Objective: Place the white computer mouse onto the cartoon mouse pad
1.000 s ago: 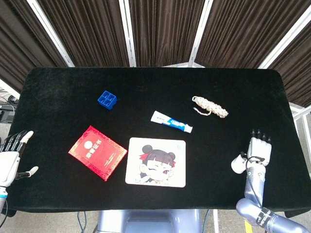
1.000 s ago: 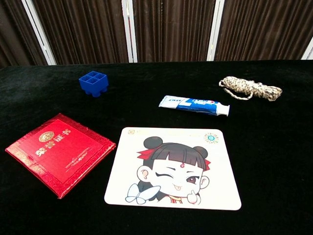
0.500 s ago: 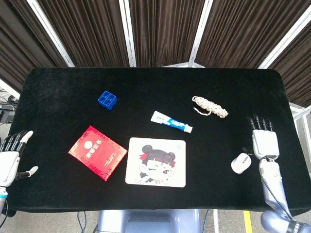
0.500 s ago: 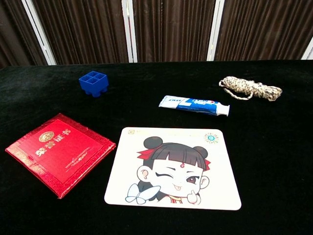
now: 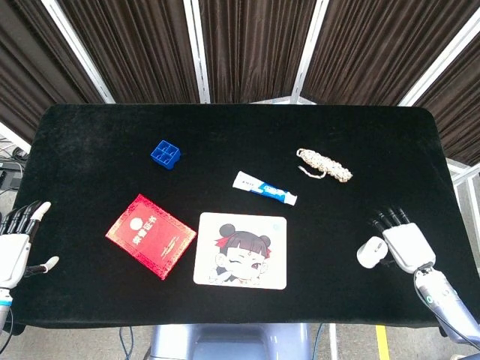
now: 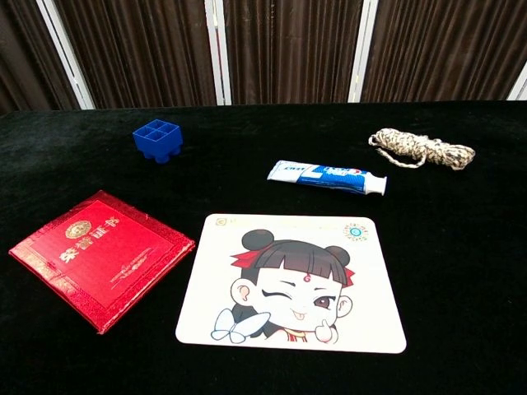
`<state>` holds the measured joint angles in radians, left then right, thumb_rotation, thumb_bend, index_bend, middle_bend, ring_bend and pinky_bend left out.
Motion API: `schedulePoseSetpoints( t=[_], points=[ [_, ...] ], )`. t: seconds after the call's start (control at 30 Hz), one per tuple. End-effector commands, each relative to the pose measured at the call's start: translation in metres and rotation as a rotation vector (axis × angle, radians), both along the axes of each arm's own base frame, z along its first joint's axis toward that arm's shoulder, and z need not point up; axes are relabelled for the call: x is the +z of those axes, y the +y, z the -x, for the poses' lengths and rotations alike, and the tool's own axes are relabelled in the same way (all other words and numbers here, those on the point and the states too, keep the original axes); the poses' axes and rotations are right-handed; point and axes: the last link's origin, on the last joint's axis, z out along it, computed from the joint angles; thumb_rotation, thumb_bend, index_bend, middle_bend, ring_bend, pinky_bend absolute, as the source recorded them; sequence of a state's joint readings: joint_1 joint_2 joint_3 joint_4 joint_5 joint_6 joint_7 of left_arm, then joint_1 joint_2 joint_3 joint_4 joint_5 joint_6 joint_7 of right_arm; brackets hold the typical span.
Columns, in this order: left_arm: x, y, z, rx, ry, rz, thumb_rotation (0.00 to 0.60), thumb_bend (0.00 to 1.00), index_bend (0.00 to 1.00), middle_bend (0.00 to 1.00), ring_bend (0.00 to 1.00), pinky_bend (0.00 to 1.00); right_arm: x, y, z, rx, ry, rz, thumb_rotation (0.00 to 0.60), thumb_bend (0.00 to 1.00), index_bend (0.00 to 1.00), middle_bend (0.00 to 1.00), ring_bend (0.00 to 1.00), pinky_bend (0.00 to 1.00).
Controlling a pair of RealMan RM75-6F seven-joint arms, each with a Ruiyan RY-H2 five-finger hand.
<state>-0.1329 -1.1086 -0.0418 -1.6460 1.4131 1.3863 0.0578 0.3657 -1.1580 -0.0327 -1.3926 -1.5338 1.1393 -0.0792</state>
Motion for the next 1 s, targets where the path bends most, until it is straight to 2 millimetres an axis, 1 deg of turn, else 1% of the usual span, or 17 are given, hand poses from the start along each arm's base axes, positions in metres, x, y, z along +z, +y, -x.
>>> schedulePoseSetpoints(
  t=[0.03, 0.47, 0.7, 1.0],
  points=[
    [0.000, 0.000, 0.000, 0.004, -0.001, -0.002, 0.600, 0.18, 0.00, 0.00, 0.00, 0.00, -0.011, 0.003, 0.009, 0.004, 0.010, -0.049, 0.600, 0.10, 0.21, 0.11, 0.00, 0.00],
    [-0.002, 0.001, -0.001, 0.010, 0.029, -0.002, 0.600, 0.18, 0.00, 0.00, 0.00, 0.00, -0.029, -0.003, 0.024, 0.033, 0.032, -0.127, 0.600, 0.10, 0.22, 0.11, 0.00, 0.00],
    [-0.002, 0.001, -0.001, 0.016, 0.029, -0.004, 0.600, 0.18, 0.00, 0.00, 0.00, 0.00, -0.032, -0.002, 0.034, 0.042, 0.072, -0.160, 0.600, 0.10, 0.22, 0.10, 0.00, 0.00],
    [-0.002, 0.001, -0.002, 0.015, 0.028, -0.002, 0.600, 0.18, 0.00, 0.00, 0.00, 0.00, -0.038, -0.004, 0.040, 0.050, 0.099, -0.174, 0.600, 0.11, 0.23, 0.11, 0.00, 0.00]
  ],
)
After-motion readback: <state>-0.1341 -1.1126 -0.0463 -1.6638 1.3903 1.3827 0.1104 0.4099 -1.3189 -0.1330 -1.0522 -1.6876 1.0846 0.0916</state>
